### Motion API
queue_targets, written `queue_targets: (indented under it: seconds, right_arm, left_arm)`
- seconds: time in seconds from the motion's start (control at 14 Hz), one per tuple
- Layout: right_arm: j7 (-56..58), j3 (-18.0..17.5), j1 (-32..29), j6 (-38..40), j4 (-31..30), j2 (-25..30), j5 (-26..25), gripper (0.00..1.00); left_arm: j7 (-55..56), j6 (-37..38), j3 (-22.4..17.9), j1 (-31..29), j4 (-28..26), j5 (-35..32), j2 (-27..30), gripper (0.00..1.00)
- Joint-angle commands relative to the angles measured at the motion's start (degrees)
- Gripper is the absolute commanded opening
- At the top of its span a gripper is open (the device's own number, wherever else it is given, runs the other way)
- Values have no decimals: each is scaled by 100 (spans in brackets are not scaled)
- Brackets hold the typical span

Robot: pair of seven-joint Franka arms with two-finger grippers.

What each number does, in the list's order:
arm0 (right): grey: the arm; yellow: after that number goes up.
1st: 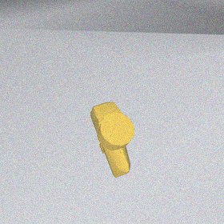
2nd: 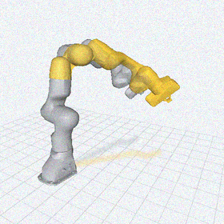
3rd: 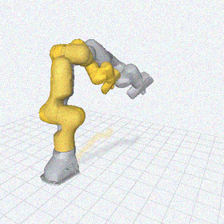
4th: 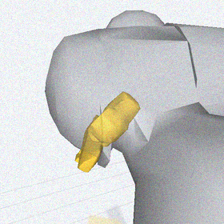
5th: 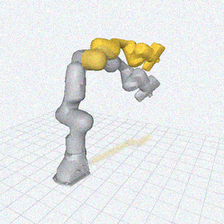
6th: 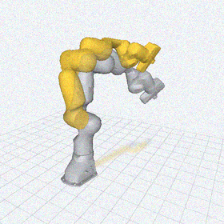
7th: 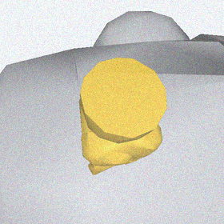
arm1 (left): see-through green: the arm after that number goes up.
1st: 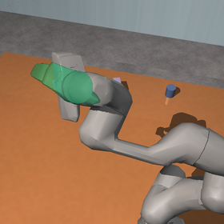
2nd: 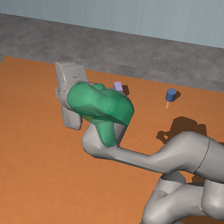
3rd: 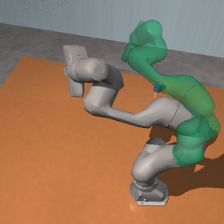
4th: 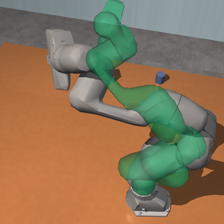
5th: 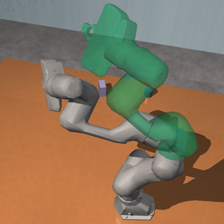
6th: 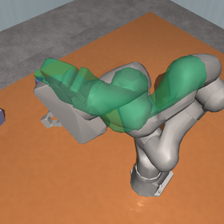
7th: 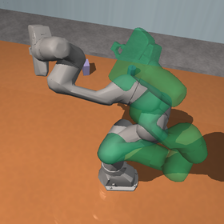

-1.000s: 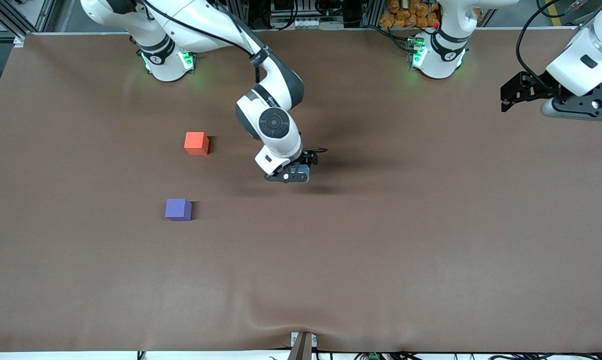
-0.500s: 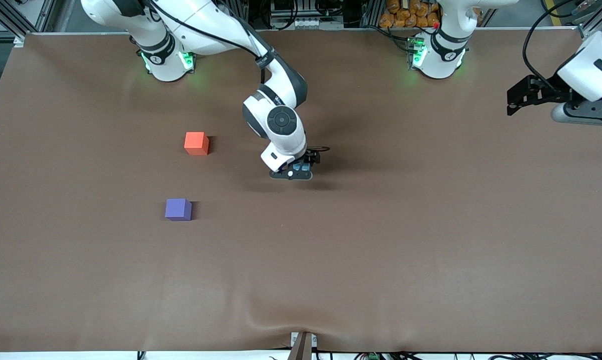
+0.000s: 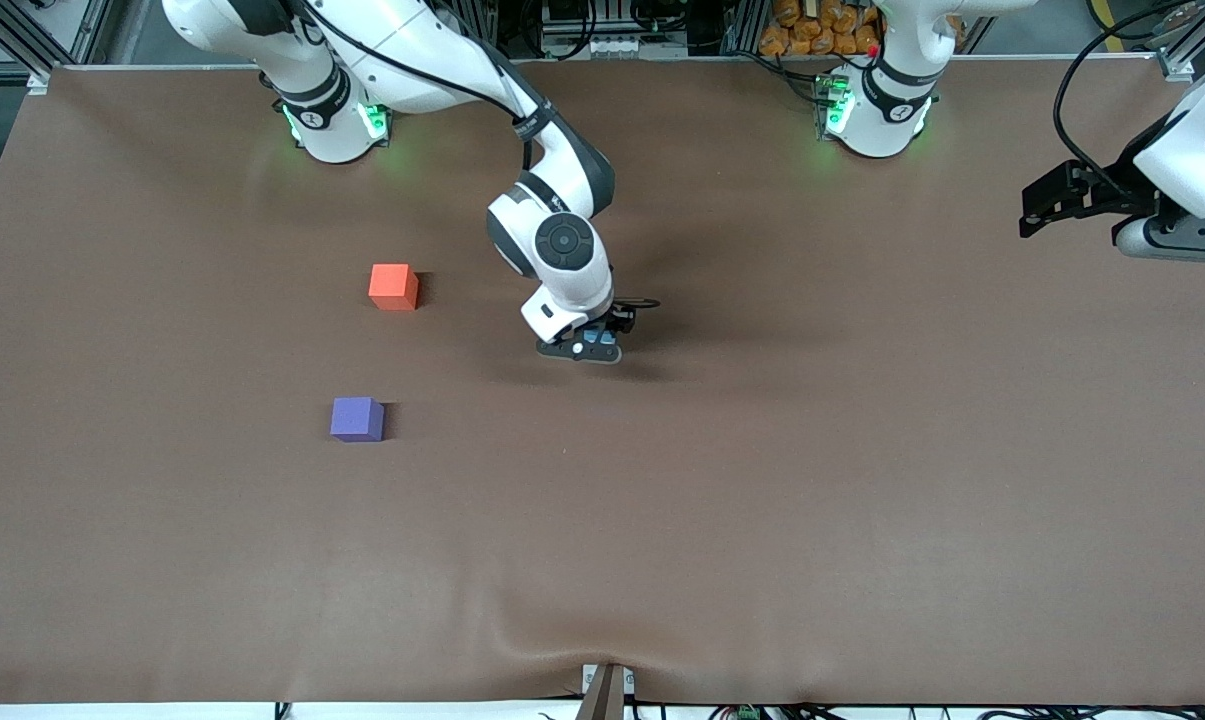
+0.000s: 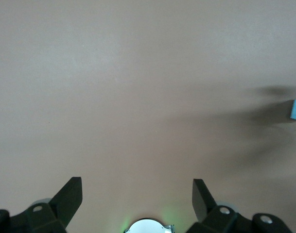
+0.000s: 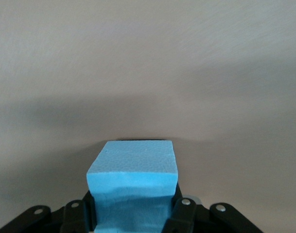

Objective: Place blue block between orange and purple blocks
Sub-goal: 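Carry the blue block with the right gripper between orange and purple blocks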

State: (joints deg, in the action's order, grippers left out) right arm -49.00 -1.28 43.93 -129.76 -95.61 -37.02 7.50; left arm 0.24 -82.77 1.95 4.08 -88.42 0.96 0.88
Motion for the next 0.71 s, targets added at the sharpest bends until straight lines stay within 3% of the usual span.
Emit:
queue_targets:
  seconds: [0.0, 0.21, 0.43, 0.64]
  right_arm:
    - [326, -57, -691, 1352, -142, 1018, -99, 0]
    - [1679, -57, -1665, 2103, -544, 1836, -99, 0]
    - [3346, -66, -2790, 1754, -1677, 2531, -82, 0]
    - [3977, -66, -3346, 1305, -2390, 2709, -82, 0]
  left_arm:
    - [-6, 85, 25, -57, 88, 1, -35, 100]
    - [64, 77, 16, -39, 149, 71, 18, 100]
    - [64, 15, 16, -48, 132, 45, -9, 100]
    - [64, 15, -1, -48, 123, -17, 0, 100]
